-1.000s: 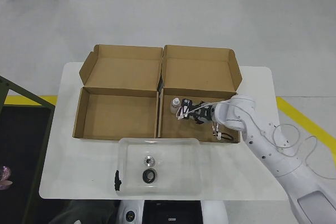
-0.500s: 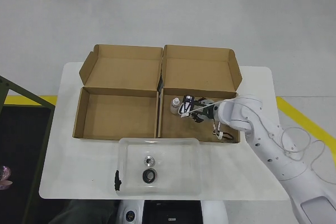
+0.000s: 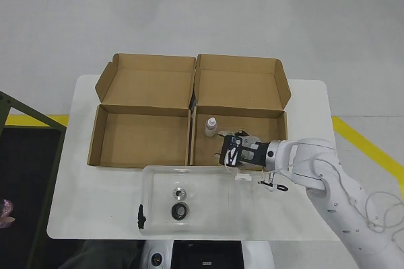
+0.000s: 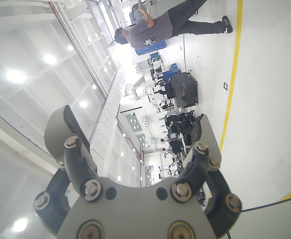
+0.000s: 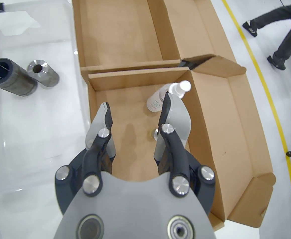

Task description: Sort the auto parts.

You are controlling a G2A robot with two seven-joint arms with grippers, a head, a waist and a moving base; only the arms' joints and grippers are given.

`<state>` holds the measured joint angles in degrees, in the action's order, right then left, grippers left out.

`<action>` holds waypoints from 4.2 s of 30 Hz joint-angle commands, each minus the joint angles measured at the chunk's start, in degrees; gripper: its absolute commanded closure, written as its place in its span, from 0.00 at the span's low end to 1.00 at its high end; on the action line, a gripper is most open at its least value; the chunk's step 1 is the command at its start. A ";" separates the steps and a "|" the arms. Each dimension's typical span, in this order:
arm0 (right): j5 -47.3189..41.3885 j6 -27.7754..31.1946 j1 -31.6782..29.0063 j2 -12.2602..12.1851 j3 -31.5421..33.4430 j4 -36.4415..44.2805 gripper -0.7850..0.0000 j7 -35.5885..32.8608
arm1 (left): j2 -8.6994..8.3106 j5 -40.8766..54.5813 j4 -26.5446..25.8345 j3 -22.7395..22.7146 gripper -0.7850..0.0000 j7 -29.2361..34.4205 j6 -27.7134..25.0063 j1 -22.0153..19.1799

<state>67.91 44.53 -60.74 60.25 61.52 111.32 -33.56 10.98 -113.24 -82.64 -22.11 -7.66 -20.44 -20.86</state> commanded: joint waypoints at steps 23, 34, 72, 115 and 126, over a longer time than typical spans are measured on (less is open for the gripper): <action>8.66 -1.39 3.82 4.00 -20.12 -1.25 0.53 1.82 | 0.00 0.00 0.00 0.00 0.00 0.00 0.00 0.00; 9.65 -0.95 4.62 5.03 -23.20 -4.50 0.53 -0.20 | 0.00 0.00 0.00 0.00 0.00 0.00 0.00 0.00; 10.83 -2.31 10.44 10.40 -30.73 -16.73 0.53 0.53 | 0.00 0.00 0.00 0.00 0.00 0.00 0.00 0.00; 8.89 0.55 7.52 8.76 -17.53 -4.87 1.00 9.07 | 0.00 0.00 0.00 0.00 0.00 0.00 0.00 0.00; 8.14 -2.46 11.41 9.91 -17.52 -9.99 1.00 10.48 | 0.00 0.00 0.00 0.00 0.00 0.00 0.00 0.00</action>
<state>76.18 42.41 -49.84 69.98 44.20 102.11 -23.17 10.98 -113.24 -82.64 -22.11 -7.66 -20.44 -20.86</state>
